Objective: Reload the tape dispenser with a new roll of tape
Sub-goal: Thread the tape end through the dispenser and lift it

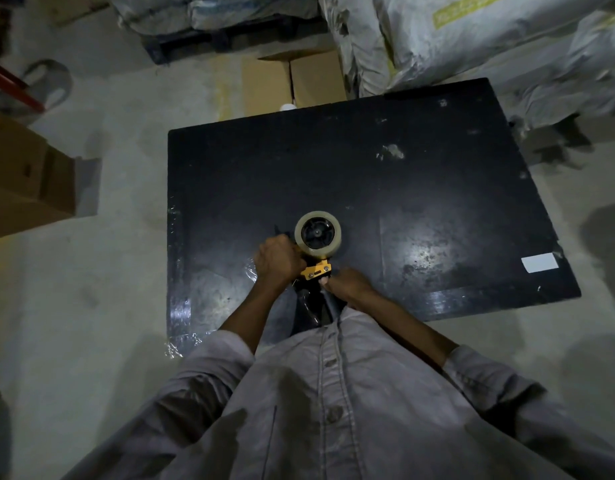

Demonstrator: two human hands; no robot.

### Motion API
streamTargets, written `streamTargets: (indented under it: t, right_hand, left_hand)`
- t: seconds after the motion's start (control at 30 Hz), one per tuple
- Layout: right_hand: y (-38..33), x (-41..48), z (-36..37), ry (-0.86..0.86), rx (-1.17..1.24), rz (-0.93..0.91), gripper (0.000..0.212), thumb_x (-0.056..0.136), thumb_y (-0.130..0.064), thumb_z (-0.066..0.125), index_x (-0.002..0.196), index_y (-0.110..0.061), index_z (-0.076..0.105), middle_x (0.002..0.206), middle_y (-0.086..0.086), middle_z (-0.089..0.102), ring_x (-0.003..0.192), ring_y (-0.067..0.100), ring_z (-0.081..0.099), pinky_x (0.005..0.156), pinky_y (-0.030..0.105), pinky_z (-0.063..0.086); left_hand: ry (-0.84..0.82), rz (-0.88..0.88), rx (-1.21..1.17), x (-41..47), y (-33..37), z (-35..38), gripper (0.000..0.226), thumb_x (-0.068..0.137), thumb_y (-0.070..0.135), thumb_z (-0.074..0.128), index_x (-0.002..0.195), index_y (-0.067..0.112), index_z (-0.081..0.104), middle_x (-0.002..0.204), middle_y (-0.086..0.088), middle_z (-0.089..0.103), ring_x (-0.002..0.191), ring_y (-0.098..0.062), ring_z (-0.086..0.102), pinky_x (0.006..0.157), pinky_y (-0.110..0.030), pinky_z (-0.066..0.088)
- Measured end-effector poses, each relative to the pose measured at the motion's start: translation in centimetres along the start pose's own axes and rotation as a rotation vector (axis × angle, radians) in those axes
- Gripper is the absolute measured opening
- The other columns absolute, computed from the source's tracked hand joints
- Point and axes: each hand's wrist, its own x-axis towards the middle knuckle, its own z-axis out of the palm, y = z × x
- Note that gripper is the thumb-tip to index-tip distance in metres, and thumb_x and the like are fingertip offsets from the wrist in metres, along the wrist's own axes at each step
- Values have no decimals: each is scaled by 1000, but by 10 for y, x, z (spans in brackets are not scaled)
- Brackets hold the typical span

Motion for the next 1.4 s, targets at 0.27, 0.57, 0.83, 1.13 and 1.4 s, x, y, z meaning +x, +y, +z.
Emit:
streamTargets:
  t: [0.27, 0.57, 0.83, 1.13, 1.4]
  right_hand:
    - [5, 10, -10, -59, -214, -60, 56, 110, -55, 54, 141, -11, 70, 145, 20, 67, 129, 36, 66, 98, 38, 52]
    - [1, 13, -15, -51, -230, -47, 57, 107, -57, 57, 140, -12, 69, 147, 17, 66, 125, 33, 66, 96, 36, 51]
    - [2, 8, -14, -24, -215, -79, 52, 108, -57, 55, 131, -14, 72, 142, 17, 69, 122, 36, 68, 92, 36, 51]
    - [-1, 6, -6, 52, 1, -11, 54, 105, -53, 41, 114, -14, 76, 122, 17, 80, 111, 41, 75, 104, 51, 58]
    - [5, 19, -6, 14, -56, -39, 48, 112, -43, 45, 114, -5, 74, 126, 24, 77, 115, 43, 73, 104, 48, 57]
  left_hand:
    - [28, -42, -81, 0, -15, 7, 20, 91, 23, 68, 79, 12, 80, 76, -10, 77, 79, -34, 78, 63, -34, 58]
    - [-99, -18, -199, 5, -19, 9, 28, 90, 37, 86, 69, 19, 82, 53, 5, 72, 38, -4, 62, 52, -26, 56]
    - [-29, -7, -123, 15, -24, 27, 27, 85, 32, 63, 67, 16, 76, 58, 1, 69, 56, -22, 72, 55, -35, 64]
    - [140, 244, 0, 10, -52, 36, 31, 93, 40, 66, 92, 20, 90, 72, -11, 75, 62, -30, 69, 57, -33, 52]
    - [256, 350, 2, -1, -60, 54, 35, 98, 28, 56, 93, 13, 87, 69, -12, 75, 52, -28, 63, 53, -31, 44]
